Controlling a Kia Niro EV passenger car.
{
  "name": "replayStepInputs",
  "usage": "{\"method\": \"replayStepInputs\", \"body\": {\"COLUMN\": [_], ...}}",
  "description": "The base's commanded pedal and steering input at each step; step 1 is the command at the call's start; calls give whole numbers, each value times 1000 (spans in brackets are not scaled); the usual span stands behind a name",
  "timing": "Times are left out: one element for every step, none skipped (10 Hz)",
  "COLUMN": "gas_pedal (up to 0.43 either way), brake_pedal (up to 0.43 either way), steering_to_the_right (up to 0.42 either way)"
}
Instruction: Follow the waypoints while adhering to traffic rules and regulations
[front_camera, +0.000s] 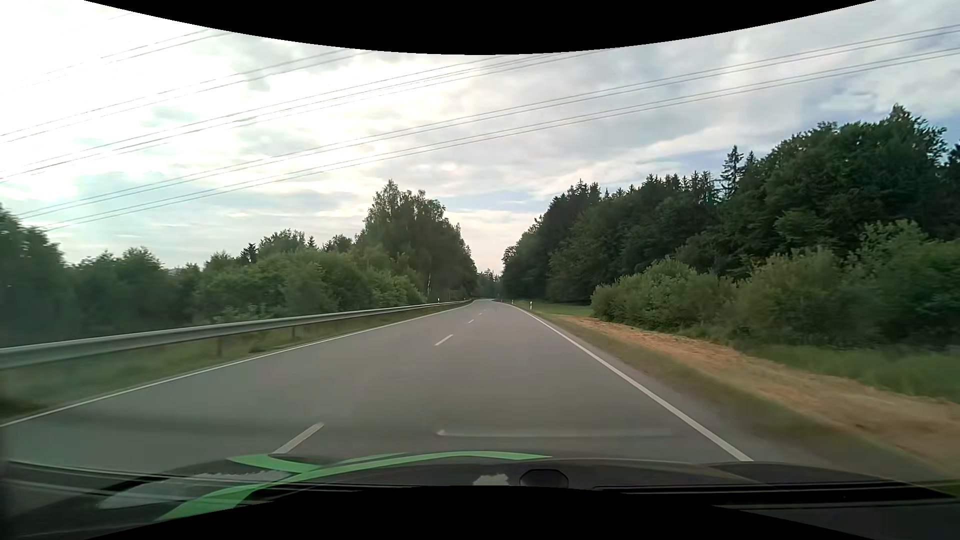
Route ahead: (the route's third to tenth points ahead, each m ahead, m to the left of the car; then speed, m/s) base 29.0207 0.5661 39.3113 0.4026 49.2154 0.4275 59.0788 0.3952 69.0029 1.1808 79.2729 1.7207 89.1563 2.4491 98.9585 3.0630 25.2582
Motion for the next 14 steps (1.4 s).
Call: {"method": "replayStepInputs", "body": {"gas_pedal": [228, 220, 220, 220, 228, 228, 240, 248, 248, 248, 248, 248, 248, 248], "brake_pedal": [0, 0, 0, 0, 0, 0, 0, 0, 0, 0, 0, 0, 0, 0], "steering_to_the_right": [-2, -2, -2, -2, -2, -2, -2, -2, -2, -2, -2, -2, -3, -3]}}
